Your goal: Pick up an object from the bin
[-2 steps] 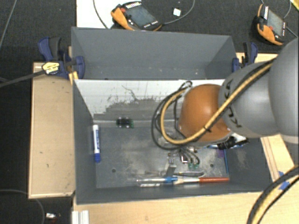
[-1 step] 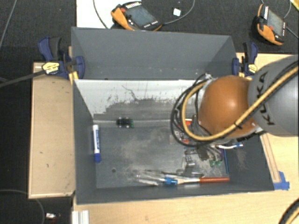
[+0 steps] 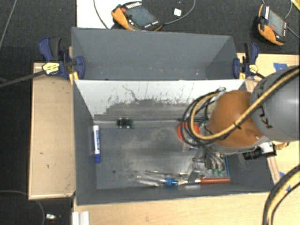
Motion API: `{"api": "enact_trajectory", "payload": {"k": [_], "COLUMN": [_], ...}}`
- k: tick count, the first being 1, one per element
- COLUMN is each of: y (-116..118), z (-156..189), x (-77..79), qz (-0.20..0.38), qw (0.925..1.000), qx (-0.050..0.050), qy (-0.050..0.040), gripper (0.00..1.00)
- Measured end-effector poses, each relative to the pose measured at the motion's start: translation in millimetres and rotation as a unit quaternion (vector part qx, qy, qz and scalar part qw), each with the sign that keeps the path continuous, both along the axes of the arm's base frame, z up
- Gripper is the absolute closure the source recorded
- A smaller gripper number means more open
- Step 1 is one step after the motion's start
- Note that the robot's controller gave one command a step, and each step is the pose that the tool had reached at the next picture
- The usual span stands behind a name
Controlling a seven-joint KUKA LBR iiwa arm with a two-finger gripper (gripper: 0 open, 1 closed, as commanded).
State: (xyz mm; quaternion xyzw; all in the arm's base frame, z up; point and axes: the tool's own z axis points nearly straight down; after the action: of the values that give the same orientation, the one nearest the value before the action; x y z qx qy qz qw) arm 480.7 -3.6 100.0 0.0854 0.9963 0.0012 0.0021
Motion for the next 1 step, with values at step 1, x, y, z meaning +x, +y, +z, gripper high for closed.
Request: {"api": "enact_trajectory", "payload": {"k": [1], "y": [82.6], "z": [-28.6], "x": [-0.8], "qz": [0.178], "qw": [0.9839], "qx": [0.000], "qy": [-0.0102], "gripper": [0.00]}}
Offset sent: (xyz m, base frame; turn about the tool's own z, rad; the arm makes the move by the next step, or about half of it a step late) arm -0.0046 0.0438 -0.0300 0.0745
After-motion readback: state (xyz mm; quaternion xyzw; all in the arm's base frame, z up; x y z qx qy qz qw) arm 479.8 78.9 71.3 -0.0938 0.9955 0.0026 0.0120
